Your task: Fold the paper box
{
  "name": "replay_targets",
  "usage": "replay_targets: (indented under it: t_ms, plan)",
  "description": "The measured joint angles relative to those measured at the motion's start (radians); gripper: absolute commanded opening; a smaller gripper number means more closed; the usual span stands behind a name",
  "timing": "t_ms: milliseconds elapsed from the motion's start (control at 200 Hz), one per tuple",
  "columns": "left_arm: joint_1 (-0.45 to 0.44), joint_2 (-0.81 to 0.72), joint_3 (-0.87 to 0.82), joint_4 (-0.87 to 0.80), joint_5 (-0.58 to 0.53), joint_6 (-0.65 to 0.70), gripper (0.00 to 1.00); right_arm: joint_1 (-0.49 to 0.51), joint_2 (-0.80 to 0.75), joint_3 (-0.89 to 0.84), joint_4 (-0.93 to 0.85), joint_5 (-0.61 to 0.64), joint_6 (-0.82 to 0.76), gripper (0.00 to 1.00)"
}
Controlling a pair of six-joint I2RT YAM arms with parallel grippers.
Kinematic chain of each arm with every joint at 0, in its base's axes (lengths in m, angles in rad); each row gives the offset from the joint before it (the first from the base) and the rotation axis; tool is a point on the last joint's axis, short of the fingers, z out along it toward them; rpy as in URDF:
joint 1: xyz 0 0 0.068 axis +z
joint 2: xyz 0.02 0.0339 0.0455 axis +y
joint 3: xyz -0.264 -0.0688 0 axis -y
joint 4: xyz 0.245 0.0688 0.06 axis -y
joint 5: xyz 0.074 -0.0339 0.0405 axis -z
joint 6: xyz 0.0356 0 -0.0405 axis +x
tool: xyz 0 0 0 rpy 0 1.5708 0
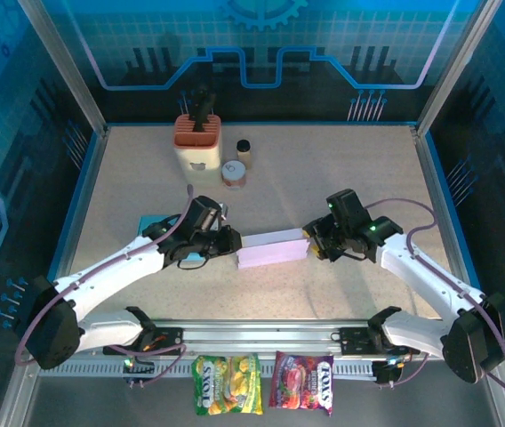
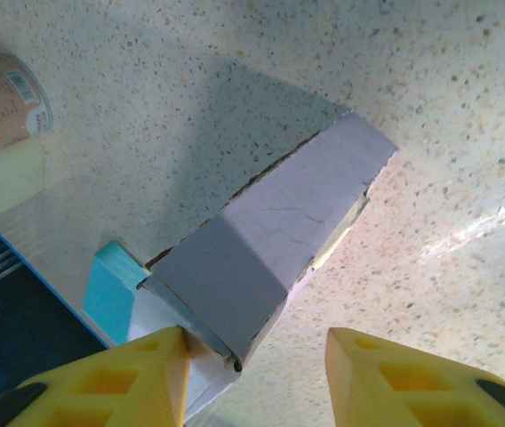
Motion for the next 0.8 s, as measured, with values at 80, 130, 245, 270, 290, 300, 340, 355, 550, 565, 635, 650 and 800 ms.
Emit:
replay_targets:
  t_ms: [80, 130, 245, 270, 290, 300, 340, 355, 550, 565, 635, 650, 800]
  plan:
    - [-0.006, 0.000, 0.004, -0.005, -0.008, 0.004, 0.19, 0.018, 0.016, 0.041, -0.053, 0.019, -0.071, 0.55]
    - [-0.013, 0.006, 0.008, 0.002, -0.008, 0.008, 0.19, 0.042, 0.035, 0.084, -0.106, 0.029, -0.117, 0.58]
    - [-0.023, 0.021, 0.014, 0.012, -0.008, 0.015, 0.18, 0.102, 0.059, 0.175, -0.179, 0.037, -0.211, 0.62]
    - [-0.023, 0.022, 0.015, 0.013, -0.008, 0.015, 0.18, 0.110, 0.059, 0.184, -0.184, 0.036, -0.219, 0.63]
    - [-0.024, 0.023, 0.016, 0.014, -0.008, 0.015, 0.18, 0.114, 0.058, 0.187, -0.187, 0.036, -0.227, 0.63]
    - [-0.024, 0.023, 0.016, 0.015, -0.008, 0.015, 0.18, 0.116, 0.057, 0.187, -0.186, 0.036, -0.227, 0.63]
    - [-0.025, 0.023, 0.016, 0.014, -0.008, 0.014, 0.18, 0.117, 0.057, 0.185, -0.191, 0.034, -0.235, 0.63]
    - [-0.026, 0.023, 0.016, 0.014, -0.009, 0.015, 0.18, 0.118, 0.057, 0.183, -0.192, 0.034, -0.237, 0.63]
    - [-0.032, 0.028, 0.026, 0.015, -0.013, 0.014, 0.18, 0.107, 0.092, 0.126, -0.198, 0.010, -0.237, 0.63]
    - [-0.033, 0.028, 0.026, 0.014, -0.013, 0.014, 0.18, 0.106, 0.095, 0.125, -0.191, 0.006, -0.237, 0.63]
    - [-0.034, 0.028, 0.027, 0.016, -0.021, 0.014, 0.18, 0.094, 0.099, 0.124, -0.181, -0.002, -0.245, 0.62]
    - [-0.034, 0.028, 0.027, 0.017, -0.021, 0.014, 0.18, 0.093, 0.100, 0.124, -0.181, -0.004, -0.245, 0.62]
    - [-0.036, 0.028, 0.027, 0.018, -0.025, 0.014, 0.19, 0.083, 0.103, 0.125, -0.178, -0.020, -0.268, 0.61]
